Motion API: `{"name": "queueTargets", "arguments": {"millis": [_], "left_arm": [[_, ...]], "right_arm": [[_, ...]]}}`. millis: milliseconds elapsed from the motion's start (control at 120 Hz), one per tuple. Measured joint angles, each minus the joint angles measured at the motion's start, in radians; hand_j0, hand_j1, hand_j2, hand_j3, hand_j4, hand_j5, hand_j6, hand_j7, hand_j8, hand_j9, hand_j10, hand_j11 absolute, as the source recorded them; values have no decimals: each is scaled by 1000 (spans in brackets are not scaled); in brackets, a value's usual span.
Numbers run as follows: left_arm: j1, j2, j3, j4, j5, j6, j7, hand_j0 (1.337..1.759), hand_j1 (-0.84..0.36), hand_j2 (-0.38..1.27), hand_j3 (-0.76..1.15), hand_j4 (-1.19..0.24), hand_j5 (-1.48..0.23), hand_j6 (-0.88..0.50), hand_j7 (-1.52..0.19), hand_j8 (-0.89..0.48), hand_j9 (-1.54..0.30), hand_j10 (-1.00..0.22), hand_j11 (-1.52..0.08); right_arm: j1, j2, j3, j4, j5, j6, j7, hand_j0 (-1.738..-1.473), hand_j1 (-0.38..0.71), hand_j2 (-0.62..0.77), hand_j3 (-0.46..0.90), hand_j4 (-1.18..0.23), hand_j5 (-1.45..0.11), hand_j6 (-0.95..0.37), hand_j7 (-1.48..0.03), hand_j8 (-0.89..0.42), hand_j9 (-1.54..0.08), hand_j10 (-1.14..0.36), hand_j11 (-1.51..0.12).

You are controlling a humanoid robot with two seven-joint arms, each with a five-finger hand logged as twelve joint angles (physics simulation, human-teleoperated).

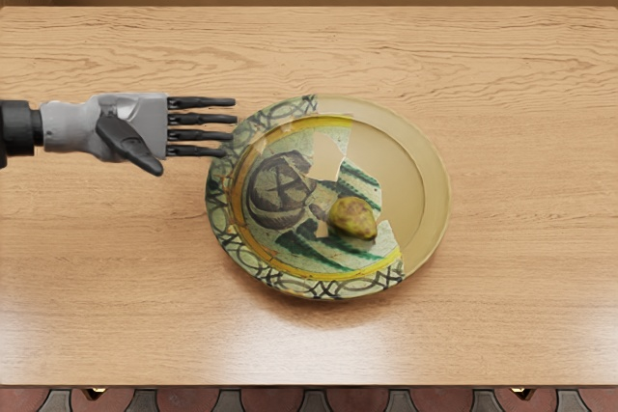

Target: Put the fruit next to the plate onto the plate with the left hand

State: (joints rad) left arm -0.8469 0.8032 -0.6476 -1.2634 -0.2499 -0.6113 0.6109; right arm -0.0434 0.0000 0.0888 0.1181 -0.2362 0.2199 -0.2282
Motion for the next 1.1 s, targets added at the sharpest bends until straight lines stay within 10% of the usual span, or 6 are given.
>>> {"name": "queueTargets", "arguments": {"millis": [1100], "left_arm": [[36, 148, 1, 273, -136, 0, 0, 1658, 339, 1, 0, -4, -10, -3, -10, -3, -10, -5, -11]], "right_arm": [[0, 0, 0, 0, 0, 0, 0, -1658, -322, -4, 0, -22, -29, -22, -29, -22, -29, -22, -29]]}}
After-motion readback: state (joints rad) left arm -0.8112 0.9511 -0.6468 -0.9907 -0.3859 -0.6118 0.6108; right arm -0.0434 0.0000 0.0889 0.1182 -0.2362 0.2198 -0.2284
